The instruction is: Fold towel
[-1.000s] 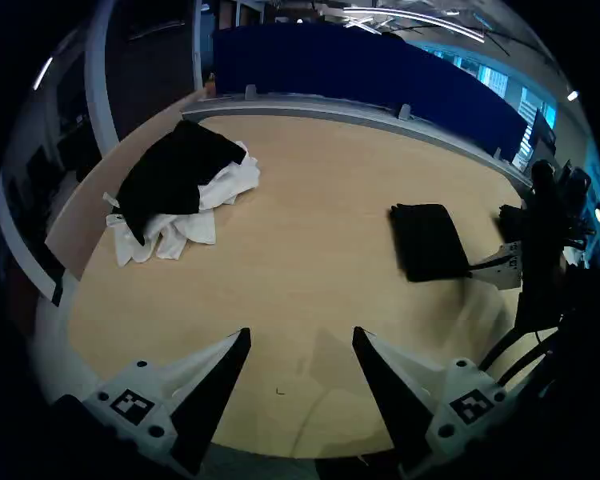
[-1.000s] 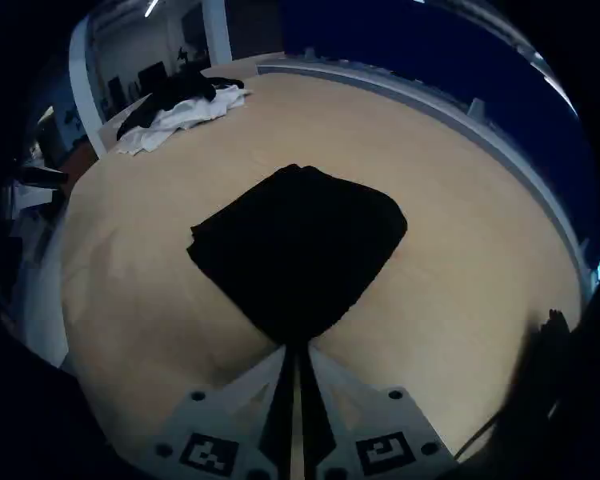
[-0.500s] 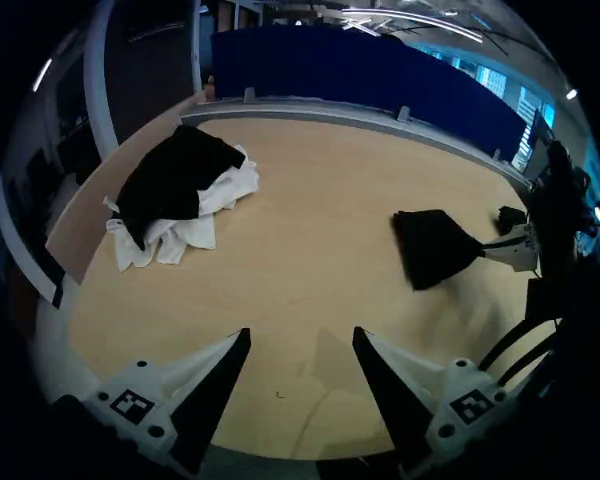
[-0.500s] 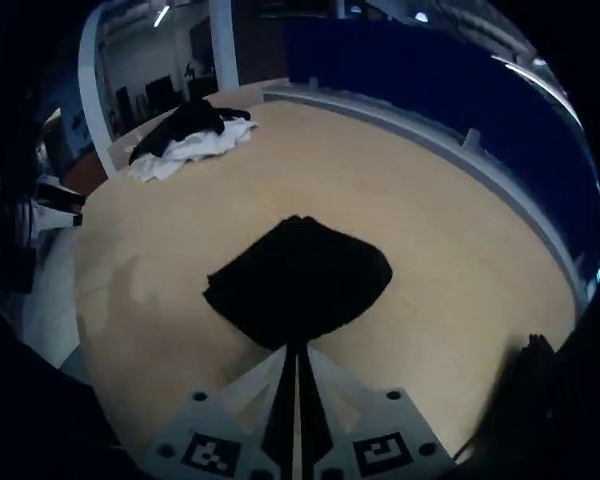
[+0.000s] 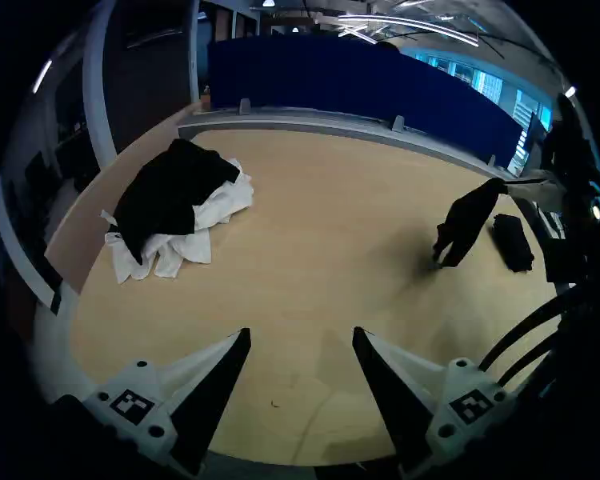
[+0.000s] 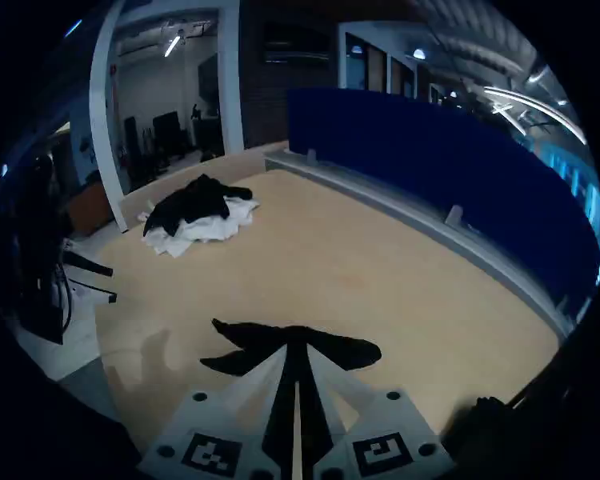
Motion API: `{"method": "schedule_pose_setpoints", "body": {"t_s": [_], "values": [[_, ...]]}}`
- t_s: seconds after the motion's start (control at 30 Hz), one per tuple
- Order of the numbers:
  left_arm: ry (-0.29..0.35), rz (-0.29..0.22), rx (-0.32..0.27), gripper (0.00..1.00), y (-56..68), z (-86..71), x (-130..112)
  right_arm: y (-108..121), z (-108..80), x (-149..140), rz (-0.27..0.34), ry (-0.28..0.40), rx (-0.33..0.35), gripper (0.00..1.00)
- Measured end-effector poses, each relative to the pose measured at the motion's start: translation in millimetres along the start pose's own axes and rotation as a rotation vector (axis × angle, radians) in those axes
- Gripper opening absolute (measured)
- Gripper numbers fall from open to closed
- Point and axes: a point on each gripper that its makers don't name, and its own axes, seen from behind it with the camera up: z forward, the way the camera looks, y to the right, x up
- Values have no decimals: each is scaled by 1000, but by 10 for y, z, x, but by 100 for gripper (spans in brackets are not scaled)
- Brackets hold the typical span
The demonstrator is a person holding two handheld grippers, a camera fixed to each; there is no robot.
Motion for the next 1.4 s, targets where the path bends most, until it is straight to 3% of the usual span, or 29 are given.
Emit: {"method": "schedule_pose_setpoints", "body": {"t_s": [0.2,0.77,1.17,1.4], "values": [[13,1,-8,95,50,8,78,123,-173,184,-5,26,-18,2],[21,16,-20,95,214,-25,146,661,-456,277,27,51,-96,2],[19,20,-20,95,271,0,145,1153,-661,251,54,57,-152,2],[16,26,-19,95,310,35,139,1557,-778,194,74,51,-196,2]]}}
